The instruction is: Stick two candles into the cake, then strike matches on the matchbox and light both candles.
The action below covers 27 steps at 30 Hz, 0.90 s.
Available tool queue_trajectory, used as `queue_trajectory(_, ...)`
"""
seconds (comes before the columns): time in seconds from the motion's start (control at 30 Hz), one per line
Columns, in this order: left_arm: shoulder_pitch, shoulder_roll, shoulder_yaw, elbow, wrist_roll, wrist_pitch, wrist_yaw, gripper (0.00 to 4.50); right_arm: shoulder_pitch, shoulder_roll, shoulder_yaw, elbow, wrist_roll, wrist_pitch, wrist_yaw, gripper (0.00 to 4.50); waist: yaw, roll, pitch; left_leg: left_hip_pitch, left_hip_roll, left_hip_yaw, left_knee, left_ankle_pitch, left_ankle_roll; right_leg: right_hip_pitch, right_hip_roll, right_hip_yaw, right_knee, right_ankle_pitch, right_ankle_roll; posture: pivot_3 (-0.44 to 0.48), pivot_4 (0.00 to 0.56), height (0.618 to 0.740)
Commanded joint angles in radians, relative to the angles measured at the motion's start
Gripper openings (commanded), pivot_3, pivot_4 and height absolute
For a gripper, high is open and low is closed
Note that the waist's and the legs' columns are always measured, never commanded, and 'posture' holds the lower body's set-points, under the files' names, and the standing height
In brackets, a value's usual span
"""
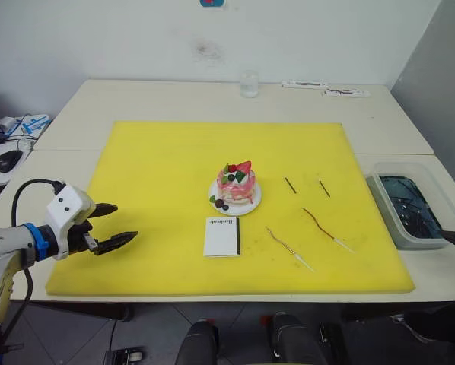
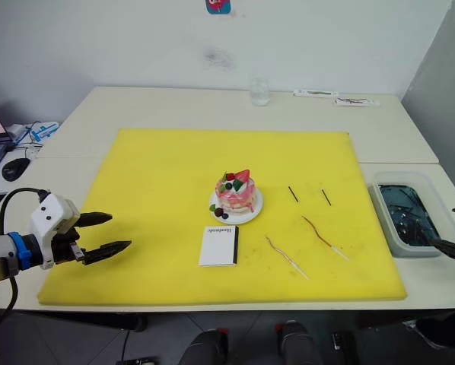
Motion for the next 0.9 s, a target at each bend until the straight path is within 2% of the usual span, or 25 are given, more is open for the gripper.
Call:
queue_trajectory(0.03,-0.014,0.02,0.035,0.007,0.003,-0.036,-0.007,4.5,-0.01,-0.011,-0.012,0.0,0.006,-0.014,0.001,4.46,0.0,0.0,0.0,0.0,0.0,0.0,0.0,0.0,0.0,0.0,0.0,0.0,0.0,0.0,0.0,0.0,0.15,0.74)
queue_trajectory(0.23,0.015,0.025,0.054,-0.039,-0.054,0.033,-0.044,4.5,-0.025,-0.01,-0.019,-0.037,0.027,0.003,-0.007,4.46,0.0,0.0,0.0,0.0,0.0,0.0,0.0,0.0,0.0,0.0,0.0,0.0,0.0,0.0,0.0,0.0,0.15,0.74)
queue_trajectory(0.43,0.054,0.022,0.044,-0.244,-0.194,0.203,-0.079,4.5,-0.07,-0.01,0.004,-0.19,0.093,0.092,-0.022,4.46,-0.001,0.0,0.0,0.0,0.0,0.0,0.0,0.0,0.0,0.0,0.0,0.0,0.001,0.0,0.0,0.0,0.15,0.74)
queue_trajectory(0.7,0.063,-0.069,-0.034,-0.583,-0.415,0.375,0.026,4.5,-0.067,0.03,0.027,-0.497,0.238,0.3,-0.104,4.46,0.002,0.0,0.0,0.0,0.001,0.0,0.001,0.0,0.0,0.001,0.0,0.0,0.001,0.0,0.0,0.0,0.15,0.74)
queue_trajectory(0.9,-0.042,-0.118,-0.15,-0.671,-0.458,0.384,0.09,4.5,0.035,0.073,0.067,-0.696,0.264,0.443,-0.206,4.46,0.005,0.0,0.0,0.001,0.0,-0.001,0.002,0.0,0.0,0.003,0.001,0.0,0.0,0.0,0.001,0.0,0.15,0.74)
